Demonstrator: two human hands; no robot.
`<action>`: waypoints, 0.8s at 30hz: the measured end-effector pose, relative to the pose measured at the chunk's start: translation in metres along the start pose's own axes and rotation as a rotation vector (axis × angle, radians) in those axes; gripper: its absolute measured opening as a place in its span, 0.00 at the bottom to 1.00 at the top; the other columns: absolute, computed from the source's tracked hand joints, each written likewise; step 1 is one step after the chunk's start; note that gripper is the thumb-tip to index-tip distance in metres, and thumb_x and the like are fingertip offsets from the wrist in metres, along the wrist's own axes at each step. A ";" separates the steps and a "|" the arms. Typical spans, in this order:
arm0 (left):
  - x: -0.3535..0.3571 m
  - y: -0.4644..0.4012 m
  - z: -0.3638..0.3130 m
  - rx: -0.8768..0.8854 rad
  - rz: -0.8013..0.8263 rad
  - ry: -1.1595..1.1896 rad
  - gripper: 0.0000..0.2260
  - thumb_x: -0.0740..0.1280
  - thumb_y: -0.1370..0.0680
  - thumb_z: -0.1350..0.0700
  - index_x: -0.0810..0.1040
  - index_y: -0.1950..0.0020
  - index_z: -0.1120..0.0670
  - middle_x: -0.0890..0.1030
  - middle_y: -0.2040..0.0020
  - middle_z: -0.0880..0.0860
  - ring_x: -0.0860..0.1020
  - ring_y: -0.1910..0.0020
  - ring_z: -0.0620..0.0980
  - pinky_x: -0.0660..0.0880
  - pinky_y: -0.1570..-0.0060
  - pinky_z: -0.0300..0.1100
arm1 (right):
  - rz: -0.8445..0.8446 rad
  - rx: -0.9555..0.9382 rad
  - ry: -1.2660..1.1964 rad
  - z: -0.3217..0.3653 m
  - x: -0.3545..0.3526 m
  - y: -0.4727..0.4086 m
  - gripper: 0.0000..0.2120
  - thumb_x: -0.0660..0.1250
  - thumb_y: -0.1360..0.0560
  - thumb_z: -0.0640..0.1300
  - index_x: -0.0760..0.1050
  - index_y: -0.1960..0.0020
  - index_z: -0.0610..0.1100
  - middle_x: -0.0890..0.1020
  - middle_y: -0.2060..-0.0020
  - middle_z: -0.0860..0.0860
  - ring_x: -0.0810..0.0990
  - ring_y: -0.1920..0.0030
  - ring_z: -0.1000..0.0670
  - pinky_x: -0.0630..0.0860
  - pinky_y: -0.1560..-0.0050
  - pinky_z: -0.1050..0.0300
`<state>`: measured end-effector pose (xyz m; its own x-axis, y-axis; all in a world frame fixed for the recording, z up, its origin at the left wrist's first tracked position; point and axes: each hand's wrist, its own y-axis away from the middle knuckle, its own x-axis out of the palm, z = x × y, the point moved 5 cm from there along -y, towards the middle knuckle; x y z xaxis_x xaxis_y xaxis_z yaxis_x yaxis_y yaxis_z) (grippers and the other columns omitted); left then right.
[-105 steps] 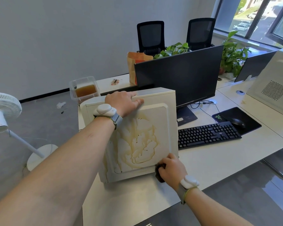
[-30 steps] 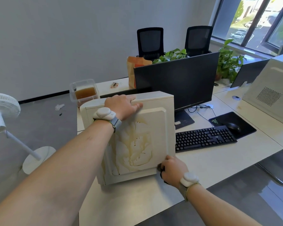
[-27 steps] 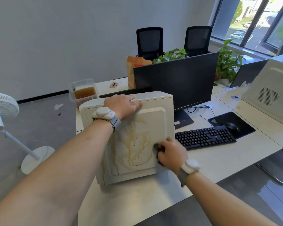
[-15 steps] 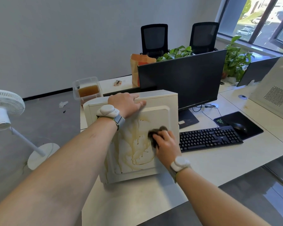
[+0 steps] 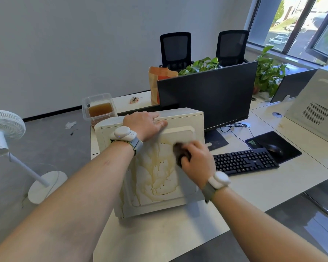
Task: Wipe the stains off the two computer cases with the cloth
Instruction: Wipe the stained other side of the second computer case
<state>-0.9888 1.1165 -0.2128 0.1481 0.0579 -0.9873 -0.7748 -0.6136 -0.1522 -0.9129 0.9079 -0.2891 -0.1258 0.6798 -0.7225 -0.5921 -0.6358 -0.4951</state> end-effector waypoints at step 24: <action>0.002 -0.004 0.002 0.005 -0.026 0.000 0.29 0.50 0.22 0.26 0.77 0.32 0.39 0.84 0.41 0.48 0.80 0.42 0.55 0.78 0.47 0.50 | 0.633 0.311 -0.174 -0.044 0.031 0.050 0.11 0.68 0.36 0.45 0.73 0.55 0.51 0.81 0.63 0.54 0.80 0.61 0.51 0.79 0.61 0.53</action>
<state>-0.9866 1.1209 -0.2140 0.1685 0.0736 -0.9830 -0.7740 -0.6077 -0.1782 -0.9117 0.8814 -0.3576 -0.6292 0.2805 -0.7248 -0.5591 -0.8112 0.1714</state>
